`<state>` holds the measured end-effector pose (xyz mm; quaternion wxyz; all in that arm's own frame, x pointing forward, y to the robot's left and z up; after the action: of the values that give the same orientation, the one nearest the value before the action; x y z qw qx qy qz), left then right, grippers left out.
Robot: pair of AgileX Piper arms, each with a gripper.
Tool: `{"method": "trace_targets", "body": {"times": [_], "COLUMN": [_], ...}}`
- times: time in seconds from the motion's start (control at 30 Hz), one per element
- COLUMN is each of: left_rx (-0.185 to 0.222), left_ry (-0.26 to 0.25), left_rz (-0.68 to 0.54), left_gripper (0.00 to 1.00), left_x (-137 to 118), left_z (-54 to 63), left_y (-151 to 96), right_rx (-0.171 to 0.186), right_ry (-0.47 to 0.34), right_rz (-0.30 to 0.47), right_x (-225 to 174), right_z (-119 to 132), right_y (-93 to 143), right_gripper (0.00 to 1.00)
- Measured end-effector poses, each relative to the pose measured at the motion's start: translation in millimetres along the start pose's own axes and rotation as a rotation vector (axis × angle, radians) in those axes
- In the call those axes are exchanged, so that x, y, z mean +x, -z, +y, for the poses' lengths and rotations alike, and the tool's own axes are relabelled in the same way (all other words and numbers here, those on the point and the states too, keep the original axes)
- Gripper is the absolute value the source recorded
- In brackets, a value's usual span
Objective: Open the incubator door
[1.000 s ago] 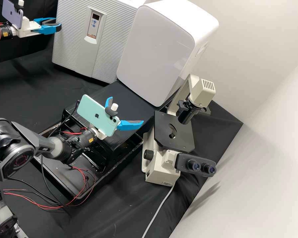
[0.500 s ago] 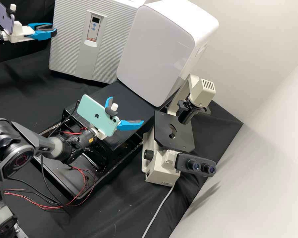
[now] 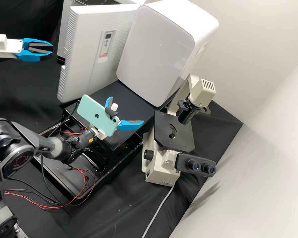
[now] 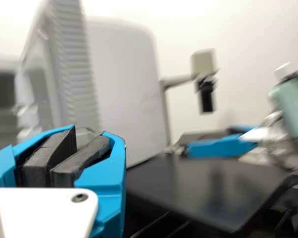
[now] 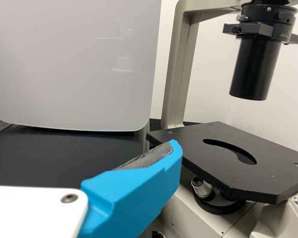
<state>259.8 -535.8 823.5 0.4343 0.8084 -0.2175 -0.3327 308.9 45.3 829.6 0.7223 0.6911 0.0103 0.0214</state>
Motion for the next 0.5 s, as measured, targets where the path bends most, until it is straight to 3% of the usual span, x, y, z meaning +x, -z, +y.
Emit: {"method": "trace_targets", "body": {"times": [0.23,0.43,0.47,0.5], "left_rx": [-0.035,-0.080,-0.083,-0.079], "left_ry": [-0.014,-0.083,-0.094,-0.109], "left_rz": [0.021,0.120,0.136,0.165], "left_gripper": [0.00,0.00,1.00,1.00], "left_x": [-7.3,-10.6,-10.7,-11.1], "left_z": [-2.7,0.4,0.8,0.9], "left_y": [-5.9,2.5,4.2,7.7], "right_rx": [0.000,0.000,0.000,0.000], "right_ry": [0.000,0.000,0.000,0.000], "right_rz": [0.000,0.000,0.000,0.000], "right_x": [0.0,0.0,0.0,0.0], "right_z": [0.0,0.0,0.0,0.0], "right_y": [0.0,0.0,0.0,0.0], "right_gripper": [1.00,1.00,1.00,1.00]}}
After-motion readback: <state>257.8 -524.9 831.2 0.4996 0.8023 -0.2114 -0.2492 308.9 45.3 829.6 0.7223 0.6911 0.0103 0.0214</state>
